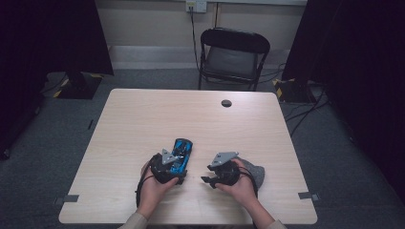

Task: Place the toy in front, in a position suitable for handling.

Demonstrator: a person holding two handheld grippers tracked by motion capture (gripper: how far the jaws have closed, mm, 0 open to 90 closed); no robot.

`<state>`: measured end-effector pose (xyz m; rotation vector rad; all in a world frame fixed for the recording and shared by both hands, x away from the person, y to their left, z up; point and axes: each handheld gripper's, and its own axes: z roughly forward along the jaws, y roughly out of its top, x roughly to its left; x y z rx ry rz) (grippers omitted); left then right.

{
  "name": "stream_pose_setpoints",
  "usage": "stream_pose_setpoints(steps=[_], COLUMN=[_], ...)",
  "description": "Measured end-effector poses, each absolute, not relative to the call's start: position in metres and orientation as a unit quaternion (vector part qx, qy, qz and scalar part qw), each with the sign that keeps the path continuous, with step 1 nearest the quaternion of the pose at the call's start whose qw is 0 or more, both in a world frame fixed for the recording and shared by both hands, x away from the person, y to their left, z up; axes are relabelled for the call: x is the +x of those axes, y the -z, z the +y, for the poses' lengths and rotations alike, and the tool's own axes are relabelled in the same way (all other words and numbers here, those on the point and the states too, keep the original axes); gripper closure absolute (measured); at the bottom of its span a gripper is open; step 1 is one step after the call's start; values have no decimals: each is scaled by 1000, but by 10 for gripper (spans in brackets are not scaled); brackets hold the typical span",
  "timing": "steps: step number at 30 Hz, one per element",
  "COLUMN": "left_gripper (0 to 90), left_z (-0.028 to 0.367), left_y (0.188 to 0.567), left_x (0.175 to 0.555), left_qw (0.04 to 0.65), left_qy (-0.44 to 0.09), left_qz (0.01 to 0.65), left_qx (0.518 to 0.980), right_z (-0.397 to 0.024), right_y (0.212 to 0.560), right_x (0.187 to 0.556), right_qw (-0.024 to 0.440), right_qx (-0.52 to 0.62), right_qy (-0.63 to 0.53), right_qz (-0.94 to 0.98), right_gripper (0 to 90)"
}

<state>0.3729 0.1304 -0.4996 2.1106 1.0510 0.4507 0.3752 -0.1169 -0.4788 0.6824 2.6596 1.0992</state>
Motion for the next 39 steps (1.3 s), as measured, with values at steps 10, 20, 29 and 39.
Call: stream_pose_setpoints(steps=[10, 20, 29, 39], left_gripper=[195, 204, 206, 188], left_z=[139, 132, 119, 120], left_y=[499, 499, 499, 498], left_x=[374, 369, 365, 360], left_qw=[378, 384, 392, 386], left_qy=[-158, -156, -139, -141], left_qz=[372, 314, 277, 292], left_qx=[833, 854, 866, 864], right_z=[-123, -125, -128, -133], right_y=[475, 472, 468, 464], right_x=[378, 382, 384, 386], right_qw=[92, 93, 93, 94], right_qx=[238, 243, 252, 263], right_qy=[-374, -375, -373, -371], right_qz=[892, 890, 888, 886], right_gripper=[488, 461, 406, 388])
